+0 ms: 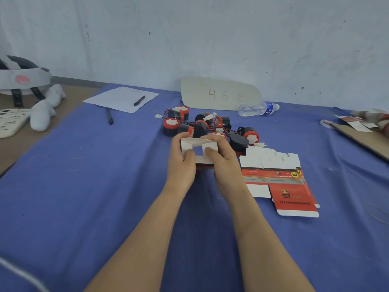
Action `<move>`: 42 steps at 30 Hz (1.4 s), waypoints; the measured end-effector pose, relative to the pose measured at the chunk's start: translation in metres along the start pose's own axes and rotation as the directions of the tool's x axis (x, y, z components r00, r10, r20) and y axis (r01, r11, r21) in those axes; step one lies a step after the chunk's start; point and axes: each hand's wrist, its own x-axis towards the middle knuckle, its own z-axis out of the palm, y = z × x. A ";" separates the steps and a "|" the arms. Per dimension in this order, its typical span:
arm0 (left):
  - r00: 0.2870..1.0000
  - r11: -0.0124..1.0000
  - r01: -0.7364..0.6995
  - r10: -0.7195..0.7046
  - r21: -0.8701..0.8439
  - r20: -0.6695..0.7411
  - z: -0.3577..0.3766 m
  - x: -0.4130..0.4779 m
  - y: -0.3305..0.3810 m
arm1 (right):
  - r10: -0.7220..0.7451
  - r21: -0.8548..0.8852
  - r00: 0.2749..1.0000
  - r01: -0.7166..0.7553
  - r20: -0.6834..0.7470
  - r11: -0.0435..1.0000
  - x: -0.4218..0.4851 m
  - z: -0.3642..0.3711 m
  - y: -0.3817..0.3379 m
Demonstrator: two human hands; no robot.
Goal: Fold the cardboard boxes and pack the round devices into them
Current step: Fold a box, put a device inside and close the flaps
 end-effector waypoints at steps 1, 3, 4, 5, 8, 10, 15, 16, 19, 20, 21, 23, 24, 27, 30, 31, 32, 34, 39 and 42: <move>1.000 1.000 0.008 -0.008 -0.009 0.001 0.000 0.000 0.000 | 0.018 0.018 0.999 -0.019 0.043 1.000 0.000 -0.001 -0.001; 1.000 0.999 0.024 -0.024 -0.022 0.004 -0.001 0.001 0.001 | 0.056 0.049 0.993 -0.061 0.102 0.997 -0.002 -0.004 -0.003; 0.999 0.998 0.033 -0.032 -0.046 0.009 -0.001 0.001 0.002 | 0.066 0.050 0.992 -0.072 0.110 0.996 -0.003 -0.005 -0.004; 0.999 0.995 0.047 -0.046 -0.085 0.013 -0.002 0.001 0.003 | 0.075 0.050 0.990 -0.082 0.117 0.995 -0.002 -0.006 -0.004; 0.994 0.977 0.105 -0.108 -0.187 -0.006 -0.003 0.000 0.009 | 0.080 -0.023 0.991 -0.078 0.110 0.997 -0.001 -0.006 -0.007; 0.987 0.953 0.152 -0.161 -0.263 -0.015 -0.003 0.000 0.011 | 0.049 -0.133 0.992 -0.034 0.112 0.991 -0.001 -0.006 -0.006; 0.989 0.956 0.135 -0.145 -0.260 -0.020 -0.003 0.000 0.011 | -0.025 -0.364 0.995 0.060 0.100 0.929 0.000 -0.005 -0.007; 0.989 0.958 0.141 -0.148 -0.249 -0.013 -0.002 -0.001 0.011 | -0.038 -0.391 0.996 0.065 0.078 0.918 0.001 -0.005 -0.007; 0.990 0.964 0.132 -0.138 -0.230 -0.010 -0.001 -0.002 0.011 | -0.034 -0.370 0.998 0.050 0.049 0.928 0.001 -0.004 -0.005; 0.992 0.969 0.122 -0.128 -0.216 -0.013 -0.001 -0.002 0.011 | -0.029 -0.343 0.998 0.044 0.047 0.938 0.000 -0.004 -0.005; 0.993 0.973 0.114 -0.120 -0.199 -0.019 0.000 -0.001 0.010 | -0.029 -0.313 0.999 0.041 0.044 0.949 -0.001 -0.005 -0.005; 0.989 0.976 0.129 -0.138 -0.178 -0.042 0.002 0.000 0.008 | -0.031 -0.249 0.999 0.037 0.028 0.968 -0.002 -0.003 -0.006; 0.987 0.978 0.133 -0.146 -0.164 -0.071 0.002 0.001 0.007 | -0.034 -0.220 0.999 0.035 0.008 0.975 -0.002 0.000 -0.007; 0.974 0.990 0.141 -0.143 -0.022 -0.177 0.003 0.003 0.006 | -0.100 -0.176 0.988 0.078 -0.116 0.981 -0.001 0.005 -0.010; 0.948 0.951 0.310 -0.310 -0.013 -0.076 0.000 0.008 0.005 | -0.195 -0.205 0.956 0.151 -0.218 0.967 -0.001 0.008 -0.011; 0.935 0.935 0.355 -0.355 -0.012 -0.008 0.000 0.007 0.007 | -0.214 -0.210 0.949 0.166 -0.231 0.963 -0.002 0.009 -0.011; 0.927 0.927 0.373 -0.372 -0.025 0.039 -0.001 0.005 0.010 | -0.218 -0.206 0.946 0.170 -0.240 0.964 -0.002 0.009 -0.010; 0.943 0.939 0.332 -0.328 -0.088 0.054 -0.002 0.002 0.012 | -0.185 -0.191 0.945 0.136 -0.271 0.972 -0.001 0.010 -0.006; 0.952 0.943 0.292 -0.269 -0.161 0.149 0.002 -0.006 0.015 | -0.113 -0.168 0.896 0.044 -0.429 0.985 -0.002 0.008 0.000; 0.931 0.921 0.357 -0.336 -0.155 0.145 0.010 -0.009 0.017 | -0.117 -0.172 0.893 0.046 -0.434 0.984 -0.001 0.003 -0.001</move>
